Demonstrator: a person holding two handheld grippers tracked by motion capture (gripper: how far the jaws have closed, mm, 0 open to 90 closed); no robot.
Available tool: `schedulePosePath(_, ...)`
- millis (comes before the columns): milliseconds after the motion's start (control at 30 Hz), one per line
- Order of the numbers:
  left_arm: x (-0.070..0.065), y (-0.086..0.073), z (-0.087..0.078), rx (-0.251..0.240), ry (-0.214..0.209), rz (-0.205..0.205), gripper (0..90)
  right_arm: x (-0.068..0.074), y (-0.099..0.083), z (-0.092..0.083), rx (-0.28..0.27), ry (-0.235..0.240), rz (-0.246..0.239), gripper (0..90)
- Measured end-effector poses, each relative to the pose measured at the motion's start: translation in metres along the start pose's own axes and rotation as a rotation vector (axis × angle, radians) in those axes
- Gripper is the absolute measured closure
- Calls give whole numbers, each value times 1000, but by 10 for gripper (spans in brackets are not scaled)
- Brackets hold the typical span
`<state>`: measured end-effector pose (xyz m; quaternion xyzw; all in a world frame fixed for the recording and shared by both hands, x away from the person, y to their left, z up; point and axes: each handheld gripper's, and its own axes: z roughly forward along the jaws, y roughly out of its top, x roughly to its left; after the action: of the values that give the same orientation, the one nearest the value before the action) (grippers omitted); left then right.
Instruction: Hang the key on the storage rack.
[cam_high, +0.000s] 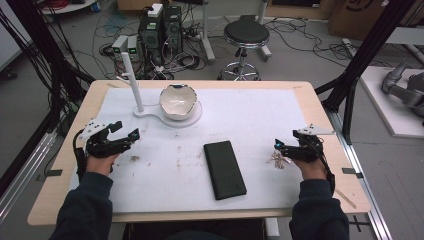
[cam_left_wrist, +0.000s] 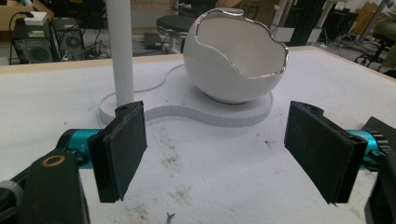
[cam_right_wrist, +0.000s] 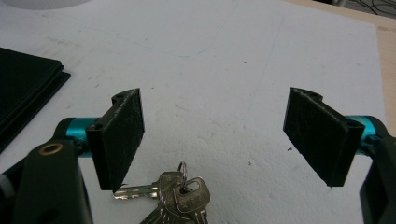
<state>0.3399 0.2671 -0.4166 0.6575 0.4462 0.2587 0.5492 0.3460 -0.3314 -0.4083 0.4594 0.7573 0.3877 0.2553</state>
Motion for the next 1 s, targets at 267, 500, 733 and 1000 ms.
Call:
schedulePosePath(267,1,-4,7,29,-13,-13,212,-3,-1,-1,-4,0,8,207)
schedulePosePath(500,2,-5,8,38,-15,-22,213,-6,-5,-5,3,-4,16,211)
schedulePosePath(733,2,-5,8,40,-16,-17,216,-6,-6,-4,26,3,-17,285)
schedulePosePath(1000,2,-5,8,43,-20,-17,217,-8,-11,-9,47,23,-16,383)
